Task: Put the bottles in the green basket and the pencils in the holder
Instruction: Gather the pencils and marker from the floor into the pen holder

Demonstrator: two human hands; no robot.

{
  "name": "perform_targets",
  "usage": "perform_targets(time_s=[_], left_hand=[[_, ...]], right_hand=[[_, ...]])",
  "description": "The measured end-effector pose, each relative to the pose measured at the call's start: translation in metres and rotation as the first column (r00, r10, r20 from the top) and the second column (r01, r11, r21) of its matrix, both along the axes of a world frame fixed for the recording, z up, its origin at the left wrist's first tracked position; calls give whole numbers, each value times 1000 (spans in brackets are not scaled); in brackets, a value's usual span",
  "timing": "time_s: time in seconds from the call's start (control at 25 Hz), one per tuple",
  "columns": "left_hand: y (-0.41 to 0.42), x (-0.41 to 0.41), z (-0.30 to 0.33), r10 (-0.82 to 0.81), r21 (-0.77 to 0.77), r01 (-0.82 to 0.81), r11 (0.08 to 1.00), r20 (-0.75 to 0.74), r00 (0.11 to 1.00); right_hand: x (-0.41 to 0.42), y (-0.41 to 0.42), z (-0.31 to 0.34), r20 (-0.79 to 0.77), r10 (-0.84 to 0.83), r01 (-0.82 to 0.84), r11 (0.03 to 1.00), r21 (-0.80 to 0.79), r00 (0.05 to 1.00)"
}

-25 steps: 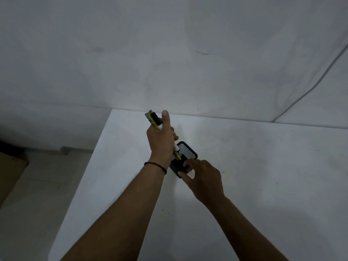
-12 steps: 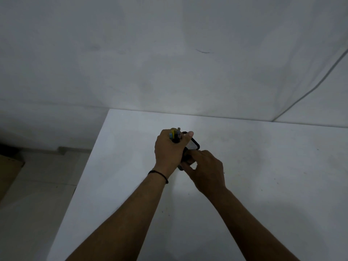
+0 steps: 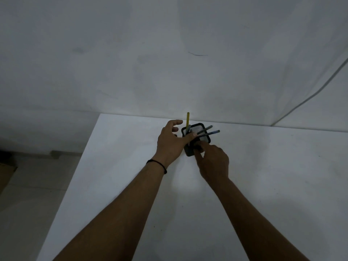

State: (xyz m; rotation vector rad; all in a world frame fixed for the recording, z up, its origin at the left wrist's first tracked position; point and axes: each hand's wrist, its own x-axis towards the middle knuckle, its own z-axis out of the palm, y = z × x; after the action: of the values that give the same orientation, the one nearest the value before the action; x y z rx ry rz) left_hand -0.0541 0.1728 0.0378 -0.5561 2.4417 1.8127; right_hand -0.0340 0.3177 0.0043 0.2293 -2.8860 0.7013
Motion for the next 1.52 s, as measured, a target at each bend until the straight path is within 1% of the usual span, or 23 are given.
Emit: perform_targets(time_s=[0.08, 0.16, 0.28, 0.44, 0.6, 0.72, 0.8, 0.84, 0.88, 0.96, 1.0, 1.08, 1.16, 1.24, 1.36, 1.44, 1.52], left_hand=[[1, -18, 0, 6, -25, -6, 1000, -1, 1000], [3, -37, 0, -3, -44, 5, 999, 27, 1000], [9, -66, -5, -8, 8, 7, 1000, 96, 995], [16, -100, -11, 27, 53, -34, 998, 128, 991], [16, -118, -17, 24, 66, -34, 997, 142, 990], [17, -115, -23, 8, 70, -21, 997, 168, 986], [18, -110, -28, -6, 78, -9, 997, 187, 982], [19, -108, -30, -12, 81, -3, 997, 191, 982], [20, -107, -31, -19, 75, 5, 997, 187, 982], [20, -106, -31, -35, 29, 31, 999, 155, 987], [20, -106, -32, -46, -23, 50, 999, 128, 991], [19, -106, -32, -91, -166, 101, 981, 67, 994], [19, -107, -29, -148, -282, 150, 948, 25, 989], [17, -111, -26, -196, -361, 184, 914, 3, 981], [15, -114, -28, -247, -393, 224, 892, -8, 969], [16, -112, -33, -259, -413, 227, 882, -22, 966], [19, -110, -37, -262, -458, 207, 864, -59, 963]], right_hand=[[-22, 4, -2, -3, -30, 30, 998, 49, 1000], [-42, 4, -1, 3, -37, 36, 997, 70, 999], [-74, 4, -1, -7, -23, 23, 997, 80, 1000], [-110, -3, 3, 12, -39, 38, 997, 74, 999], [-108, -3, -5, -55, -53, 54, 998, 13, 997], [-98, 10, -14, -27, -39, 39, 999, 23, 999], [-90, 15, -15, -37, -26, 24, 999, -38, 999], [-86, 16, -14, -51, -70, 64, 992, -105, 996], [-82, 17, -13, -55, -155, 142, 971, -194, 986], [-83, 19, -11, 19, -337, 324, 887, -329, 941], [-88, 20, -11, 80, -381, 385, 860, -334, 921], [-102, 24, -11, 173, -383, 417, 872, -256, 907], [-118, 27, -8, 195, -345, 383, 897, -218, 918], [-131, 31, -5, 197, -262, 306, 922, -239, 945], [-140, 32, -7, 213, -102, 150, 964, -219, 972], [-139, 31, -11, 179, -83, 111, 982, -150, 980], [-135, 29, -14, 125, -101, 114, 988, -106, 987]])
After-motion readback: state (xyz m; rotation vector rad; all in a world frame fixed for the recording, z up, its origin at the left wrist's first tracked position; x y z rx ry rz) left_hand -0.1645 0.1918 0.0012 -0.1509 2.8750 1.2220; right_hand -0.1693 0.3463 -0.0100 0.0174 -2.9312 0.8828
